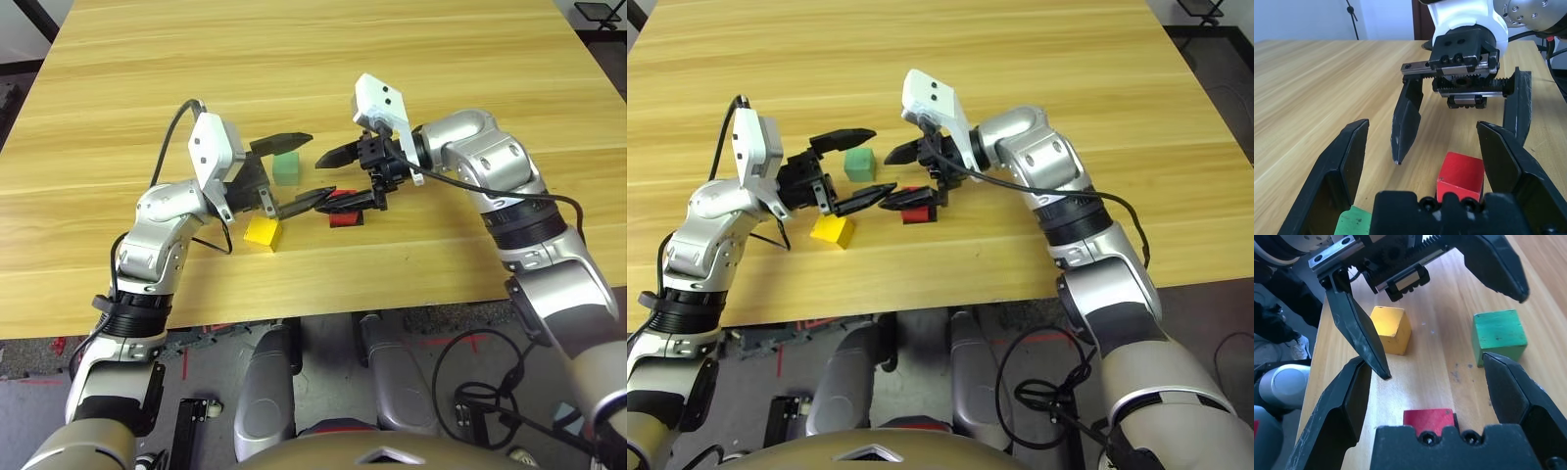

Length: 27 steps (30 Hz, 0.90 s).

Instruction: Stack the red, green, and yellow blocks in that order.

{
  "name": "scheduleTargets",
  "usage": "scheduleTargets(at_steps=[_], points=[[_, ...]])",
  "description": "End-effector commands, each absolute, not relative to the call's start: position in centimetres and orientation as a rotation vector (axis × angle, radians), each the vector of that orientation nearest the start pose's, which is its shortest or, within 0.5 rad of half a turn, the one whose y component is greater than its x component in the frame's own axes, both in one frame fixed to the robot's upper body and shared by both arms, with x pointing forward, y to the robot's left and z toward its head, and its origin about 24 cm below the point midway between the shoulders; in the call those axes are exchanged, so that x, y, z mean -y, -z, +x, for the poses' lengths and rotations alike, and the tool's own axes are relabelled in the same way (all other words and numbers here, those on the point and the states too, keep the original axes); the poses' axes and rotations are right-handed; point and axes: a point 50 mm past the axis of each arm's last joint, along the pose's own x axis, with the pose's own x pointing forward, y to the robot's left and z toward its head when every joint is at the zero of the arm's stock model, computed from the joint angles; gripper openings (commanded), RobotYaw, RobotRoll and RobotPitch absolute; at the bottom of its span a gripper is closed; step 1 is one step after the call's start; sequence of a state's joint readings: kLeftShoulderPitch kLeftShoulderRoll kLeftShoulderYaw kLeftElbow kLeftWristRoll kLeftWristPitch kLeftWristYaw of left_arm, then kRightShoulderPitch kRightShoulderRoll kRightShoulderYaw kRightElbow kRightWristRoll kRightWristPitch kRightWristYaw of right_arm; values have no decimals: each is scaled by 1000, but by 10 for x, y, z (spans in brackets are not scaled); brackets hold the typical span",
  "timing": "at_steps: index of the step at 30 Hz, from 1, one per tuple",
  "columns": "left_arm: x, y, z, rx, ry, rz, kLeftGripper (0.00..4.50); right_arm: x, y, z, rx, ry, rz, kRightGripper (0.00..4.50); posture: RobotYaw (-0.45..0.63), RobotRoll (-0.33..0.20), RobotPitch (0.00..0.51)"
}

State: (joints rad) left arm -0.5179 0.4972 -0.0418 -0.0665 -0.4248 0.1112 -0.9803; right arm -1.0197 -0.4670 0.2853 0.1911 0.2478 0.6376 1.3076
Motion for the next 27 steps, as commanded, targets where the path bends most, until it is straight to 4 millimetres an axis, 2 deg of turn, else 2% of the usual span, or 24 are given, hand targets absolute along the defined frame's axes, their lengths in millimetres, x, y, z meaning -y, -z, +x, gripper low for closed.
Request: scheduleTargets(at_steps=[1, 9, 14, 19, 23, 27], points=[[-149, -192, 294, 335, 1166, 327, 4500, 108, -242, 330, -176, -1439, -480, 4466, 331, -50, 236], [-158, -190, 298, 302, 1182, 360, 4500, 149, -240, 328, -241, -1346, -550, 4466, 300, -43, 238], [-165, -187, 317, 275, 1076, 441, 4500, 161, -247, 326, -240, -1295, -563, 4466, 260, -47, 234], [-175, -191, 330, 275, 1114, 497, 4500, 171, -249, 321, -249, -1268, -568, 4466, 240, -49, 230], [-187, -198, 338, 252, 1234, 564, 4500, 177, -252, 319, -252, -1237, -572, 4466, 219, -48, 223], [-202, -201, 354, 185, 1229, 631, 4500, 177, -254, 318, -244, -1224, -566, 4466, 200, -43, 220]])
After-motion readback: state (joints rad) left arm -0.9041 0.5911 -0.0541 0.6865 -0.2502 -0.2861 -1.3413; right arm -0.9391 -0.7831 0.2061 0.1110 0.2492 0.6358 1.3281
